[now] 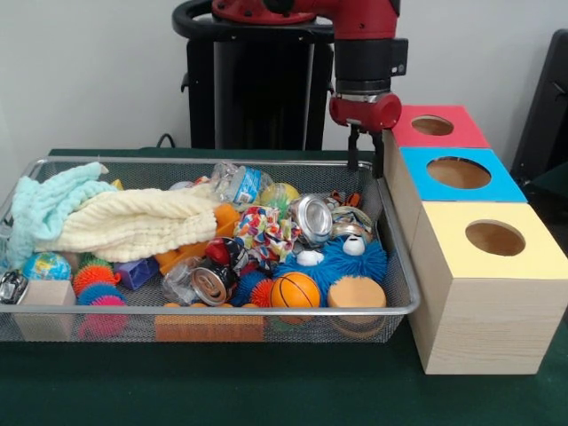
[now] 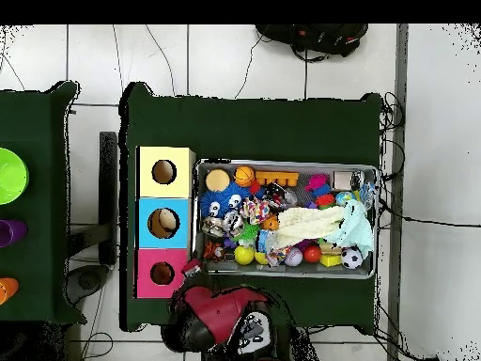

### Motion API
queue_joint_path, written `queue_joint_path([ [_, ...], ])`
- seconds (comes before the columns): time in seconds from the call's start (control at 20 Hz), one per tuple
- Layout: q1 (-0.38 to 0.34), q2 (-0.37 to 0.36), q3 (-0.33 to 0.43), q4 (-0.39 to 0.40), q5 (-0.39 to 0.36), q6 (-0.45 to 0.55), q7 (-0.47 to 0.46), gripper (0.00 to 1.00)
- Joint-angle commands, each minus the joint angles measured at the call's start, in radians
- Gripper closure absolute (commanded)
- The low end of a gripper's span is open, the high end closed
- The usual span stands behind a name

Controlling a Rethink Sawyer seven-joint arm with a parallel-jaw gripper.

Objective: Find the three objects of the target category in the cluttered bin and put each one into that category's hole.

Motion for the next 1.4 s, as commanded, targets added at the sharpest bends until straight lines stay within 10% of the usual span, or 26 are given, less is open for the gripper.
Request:
queue_joint_path([
  [0.05, 0.004, 0.142, -0.050, -0.131, 0.043, -0.041, -0.002, 0.00],
  [0.75, -0.014, 0.131, -0.030, -0.118, 0.028, -0.019, 0.001, 0.00],
  [1.4, 0.087, 0.437, -0.132, -0.286, 0.000, -0.067, -0.070, 0.00],
])
